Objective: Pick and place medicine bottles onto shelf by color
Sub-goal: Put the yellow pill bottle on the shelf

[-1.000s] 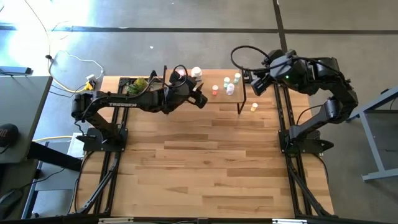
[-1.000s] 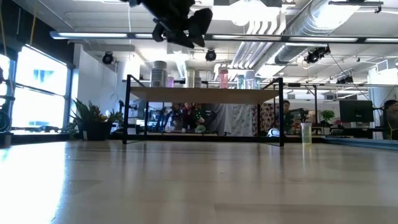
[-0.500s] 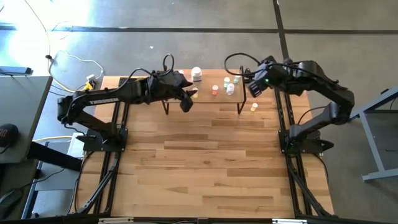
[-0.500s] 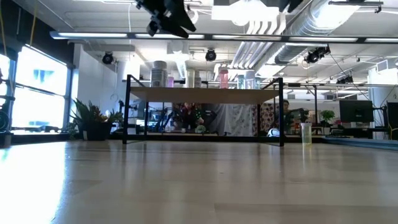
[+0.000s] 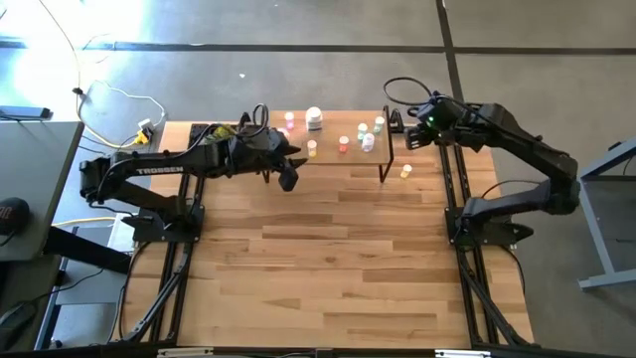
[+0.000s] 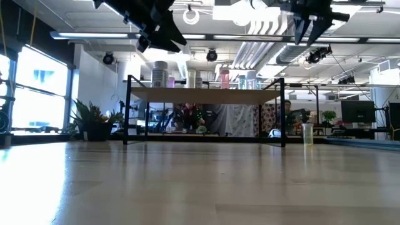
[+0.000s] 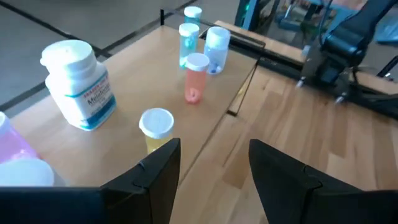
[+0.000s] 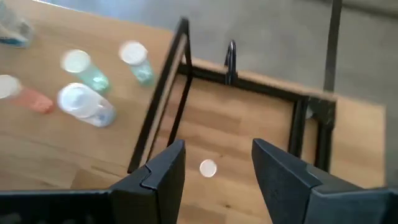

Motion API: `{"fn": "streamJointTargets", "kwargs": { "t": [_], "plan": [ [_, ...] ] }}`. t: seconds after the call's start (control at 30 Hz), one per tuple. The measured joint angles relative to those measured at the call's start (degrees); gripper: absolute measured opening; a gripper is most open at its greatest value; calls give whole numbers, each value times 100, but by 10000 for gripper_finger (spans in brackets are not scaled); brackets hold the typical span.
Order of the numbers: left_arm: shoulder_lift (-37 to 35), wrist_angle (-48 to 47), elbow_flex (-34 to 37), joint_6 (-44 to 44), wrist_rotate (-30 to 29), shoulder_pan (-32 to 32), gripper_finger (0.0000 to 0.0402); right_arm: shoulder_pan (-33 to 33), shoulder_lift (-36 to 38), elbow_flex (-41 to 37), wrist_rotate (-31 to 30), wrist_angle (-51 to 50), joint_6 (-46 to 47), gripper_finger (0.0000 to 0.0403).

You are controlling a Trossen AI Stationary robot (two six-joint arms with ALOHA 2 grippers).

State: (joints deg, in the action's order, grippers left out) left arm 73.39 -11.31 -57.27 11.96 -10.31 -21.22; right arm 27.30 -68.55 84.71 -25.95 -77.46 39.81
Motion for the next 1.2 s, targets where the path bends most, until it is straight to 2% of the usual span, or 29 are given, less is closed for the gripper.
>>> {"fn": "streamJointTargets", "kwargs": {
  "t": [0.27,0.53,0.8,1.2],
  "plan": [
    [-447,428,513,-12,24,200,181,919,116,-1141,1155,526,221,177],
    [-975,623,950,-134,-221,404,181,1718,116,-2045,2133,1058,193,177],
    [-1368,687,1063,-260,-235,475,181,2459,116,-2897,3187,2015,276,177],
    [-1509,637,1064,-375,-232,560,181,2633,114,-3759,3332,2553,827,177]
  ]
}}
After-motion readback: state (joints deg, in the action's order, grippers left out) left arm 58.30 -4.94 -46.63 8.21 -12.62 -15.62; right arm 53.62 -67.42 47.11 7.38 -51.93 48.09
